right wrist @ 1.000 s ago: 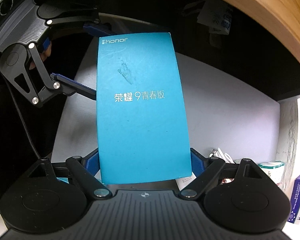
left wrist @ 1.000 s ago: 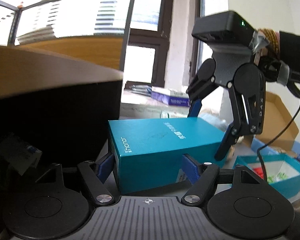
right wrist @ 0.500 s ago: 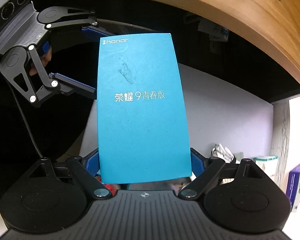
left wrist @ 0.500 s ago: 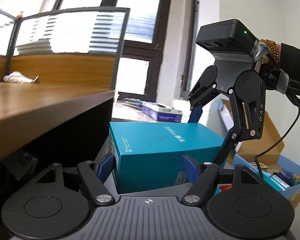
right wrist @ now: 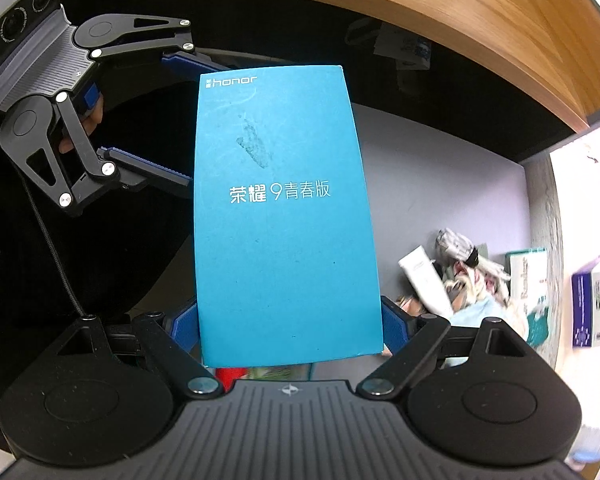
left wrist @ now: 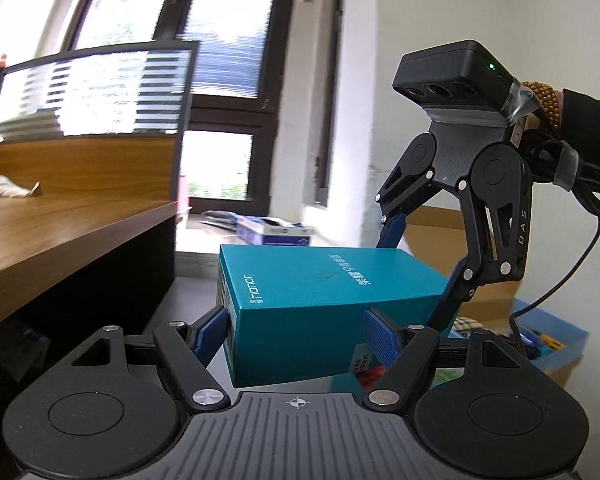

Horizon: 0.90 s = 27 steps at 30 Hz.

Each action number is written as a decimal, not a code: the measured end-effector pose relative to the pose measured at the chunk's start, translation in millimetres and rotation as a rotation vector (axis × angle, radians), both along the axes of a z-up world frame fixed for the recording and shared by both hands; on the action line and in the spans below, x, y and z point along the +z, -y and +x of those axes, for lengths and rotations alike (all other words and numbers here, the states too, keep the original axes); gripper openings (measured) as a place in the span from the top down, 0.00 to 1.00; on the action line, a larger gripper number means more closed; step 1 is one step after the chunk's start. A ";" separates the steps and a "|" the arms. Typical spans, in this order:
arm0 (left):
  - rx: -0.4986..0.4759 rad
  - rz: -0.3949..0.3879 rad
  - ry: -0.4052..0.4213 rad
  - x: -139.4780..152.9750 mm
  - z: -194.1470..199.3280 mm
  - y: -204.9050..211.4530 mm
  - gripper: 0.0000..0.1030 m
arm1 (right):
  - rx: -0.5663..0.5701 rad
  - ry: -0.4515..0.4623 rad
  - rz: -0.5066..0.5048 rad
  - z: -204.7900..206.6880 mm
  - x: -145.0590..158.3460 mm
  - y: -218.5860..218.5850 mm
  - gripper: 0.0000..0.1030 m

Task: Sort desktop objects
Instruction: 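Carry the honor box with the right gripper over the small teal box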

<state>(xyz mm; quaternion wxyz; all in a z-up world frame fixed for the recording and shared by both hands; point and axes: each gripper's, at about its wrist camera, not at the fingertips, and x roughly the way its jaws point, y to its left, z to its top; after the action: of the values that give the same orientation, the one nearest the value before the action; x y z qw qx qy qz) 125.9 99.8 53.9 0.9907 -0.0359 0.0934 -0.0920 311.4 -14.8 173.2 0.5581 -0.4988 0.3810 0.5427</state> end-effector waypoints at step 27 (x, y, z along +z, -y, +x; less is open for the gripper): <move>-0.302 0.079 -0.070 -26.5 -101.2 70.9 0.26 | -0.305 -0.014 0.077 -172.0 -37.3 141.6 0.12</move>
<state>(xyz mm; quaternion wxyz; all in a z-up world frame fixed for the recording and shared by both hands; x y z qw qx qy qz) 24.7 28.9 27.4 0.9625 0.0144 0.1355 -0.2347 139.4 -156.4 135.9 0.6500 -0.4097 0.4351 0.4694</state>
